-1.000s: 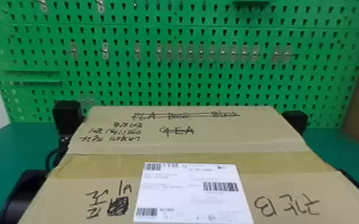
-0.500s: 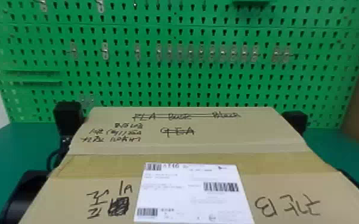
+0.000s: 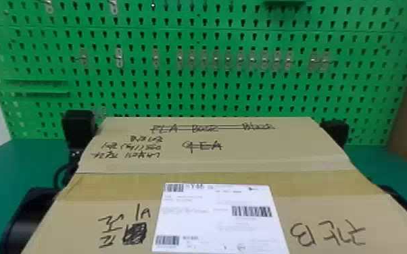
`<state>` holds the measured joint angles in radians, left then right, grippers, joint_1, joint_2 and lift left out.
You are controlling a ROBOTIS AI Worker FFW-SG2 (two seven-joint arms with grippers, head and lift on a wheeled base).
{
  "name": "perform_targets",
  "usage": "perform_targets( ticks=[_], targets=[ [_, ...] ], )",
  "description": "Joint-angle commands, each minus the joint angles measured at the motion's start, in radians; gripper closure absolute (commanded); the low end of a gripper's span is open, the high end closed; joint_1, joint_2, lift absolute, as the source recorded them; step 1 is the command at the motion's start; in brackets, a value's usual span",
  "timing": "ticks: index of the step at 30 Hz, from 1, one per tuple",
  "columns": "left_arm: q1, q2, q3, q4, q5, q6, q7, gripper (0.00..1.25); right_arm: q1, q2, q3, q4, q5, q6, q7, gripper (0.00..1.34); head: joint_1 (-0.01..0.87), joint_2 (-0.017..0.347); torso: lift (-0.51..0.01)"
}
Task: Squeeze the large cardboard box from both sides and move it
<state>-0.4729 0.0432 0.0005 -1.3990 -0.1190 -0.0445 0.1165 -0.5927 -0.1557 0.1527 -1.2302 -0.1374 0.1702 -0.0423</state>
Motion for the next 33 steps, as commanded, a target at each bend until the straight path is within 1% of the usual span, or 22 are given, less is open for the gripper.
perform_targets(
  ticks=[1,14,33],
  targets=[
    [-0.015,0.004,-0.002,0.0,-0.008,0.003,0.0,0.13,-0.015,-0.001,0.005,0.0,0.001,0.0,0.027,0.1,0.398,0.051,-0.209],
    [-0.049,0.018,-0.024,0.0,-0.013,0.005,0.0,0.13,-0.044,-0.002,0.019,0.0,0.004,-0.001,0.027,0.1,0.398,0.051,-0.209],
    [-0.072,0.026,-0.036,-0.005,-0.016,0.005,0.0,0.13,-0.061,-0.002,0.025,0.0,0.004,-0.008,0.027,0.1,0.398,0.051,-0.209]
  ],
)
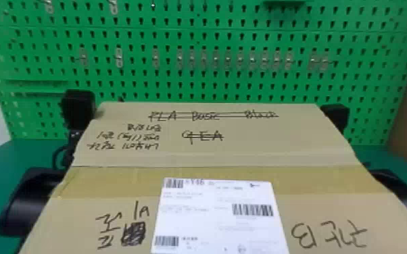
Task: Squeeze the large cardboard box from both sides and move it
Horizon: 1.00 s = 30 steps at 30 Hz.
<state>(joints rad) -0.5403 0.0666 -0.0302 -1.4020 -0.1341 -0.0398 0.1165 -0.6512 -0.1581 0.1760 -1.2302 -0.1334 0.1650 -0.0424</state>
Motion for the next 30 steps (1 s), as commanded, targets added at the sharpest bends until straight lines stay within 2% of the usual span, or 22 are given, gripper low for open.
perform_targets(
  ticks=[1,13,30],
  targets=[
    [-0.004,0.002,-0.007,-0.002,-0.001,0.0,0.0,0.13,-0.002,0.0,0.002,0.0,0.0,-0.002,0.029,0.1,0.398,0.051,-0.209],
    [-0.003,0.004,-0.01,-0.003,-0.004,0.0,0.0,0.13,-0.001,0.0,0.002,0.0,0.003,-0.002,0.027,0.1,0.398,0.051,-0.209],
    [0.031,0.002,-0.007,-0.003,-0.002,0.0,0.0,0.13,0.039,-0.008,-0.006,0.0,0.005,-0.001,0.029,0.1,0.398,0.051,-0.209]
  ],
)
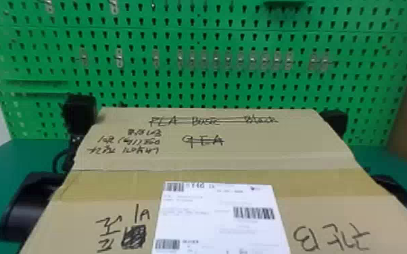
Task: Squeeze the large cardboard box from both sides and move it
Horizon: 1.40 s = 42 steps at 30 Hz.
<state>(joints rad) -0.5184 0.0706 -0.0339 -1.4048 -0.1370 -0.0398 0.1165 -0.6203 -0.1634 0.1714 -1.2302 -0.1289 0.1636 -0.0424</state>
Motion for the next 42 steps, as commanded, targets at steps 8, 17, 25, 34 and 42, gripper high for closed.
perform_targets(
  ticks=[8,17,25,34,42],
  targets=[
    [0.026,-0.002,-0.001,0.0,0.004,0.0,0.0,0.13,0.025,-0.008,-0.004,-0.005,-0.002,0.0,0.029,0.1,0.398,0.051,-0.209],
    [0.047,-0.005,-0.001,0.001,0.007,0.0,0.0,0.13,0.051,-0.012,-0.009,-0.005,0.0,0.0,0.029,0.1,0.398,0.051,-0.209],
    [0.063,-0.005,-0.003,0.001,0.008,0.0,0.0,0.13,0.068,-0.022,-0.006,-0.005,0.0,0.004,0.029,0.1,0.398,0.051,-0.209],
    [0.075,-0.003,-0.006,0.001,0.01,0.0,0.0,0.13,0.08,-0.025,-0.007,-0.005,0.002,0.007,0.029,0.1,0.398,0.051,-0.209],
    [0.08,-0.003,-0.001,0.001,0.008,0.0,0.0,0.13,0.08,-0.033,-0.01,-0.008,0.002,0.008,0.029,0.1,0.398,0.051,-0.209]
  ],
)
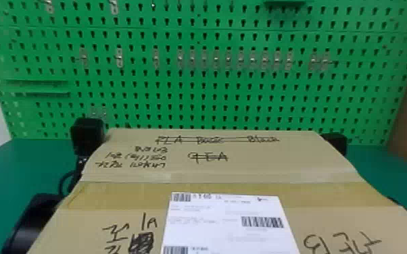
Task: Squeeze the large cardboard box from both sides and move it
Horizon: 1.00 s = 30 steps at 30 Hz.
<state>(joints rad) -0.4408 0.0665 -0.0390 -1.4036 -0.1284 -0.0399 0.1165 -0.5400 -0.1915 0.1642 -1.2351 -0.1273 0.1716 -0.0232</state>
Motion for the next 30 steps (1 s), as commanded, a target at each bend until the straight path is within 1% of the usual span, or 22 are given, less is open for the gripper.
perform_targets(
  ticks=[1,7,18,23,26,30],
  targets=[
    [0.004,0.001,0.005,0.0,0.0,0.0,0.0,0.13,0.0,-0.005,-0.005,-0.003,0.0,0.0,0.009,0.1,0.398,0.051,-0.209],
    [0.007,0.006,0.004,0.0,0.0,0.002,0.0,0.13,0.006,-0.005,-0.005,-0.003,0.0,0.003,0.009,0.1,0.398,0.051,-0.209],
    [0.013,0.012,0.008,-0.002,0.0,0.002,0.0,0.13,0.015,-0.017,-0.014,-0.014,0.006,0.008,0.009,0.1,0.398,0.051,-0.209],
    [0.014,0.015,0.008,-0.003,0.001,0.002,-0.001,0.13,0.017,-0.019,-0.015,-0.015,0.009,0.008,0.009,0.1,0.398,0.051,-0.209],
    [0.011,0.023,0.007,-0.003,0.0,0.002,-0.001,0.13,0.017,-0.02,-0.017,-0.015,0.011,0.009,0.009,0.1,0.398,0.051,-0.209],
    [0.005,0.038,0.004,-0.011,-0.002,0.012,-0.001,0.13,0.02,-0.031,-0.02,-0.023,0.017,0.016,0.009,0.1,0.398,0.051,-0.209]
  ],
)
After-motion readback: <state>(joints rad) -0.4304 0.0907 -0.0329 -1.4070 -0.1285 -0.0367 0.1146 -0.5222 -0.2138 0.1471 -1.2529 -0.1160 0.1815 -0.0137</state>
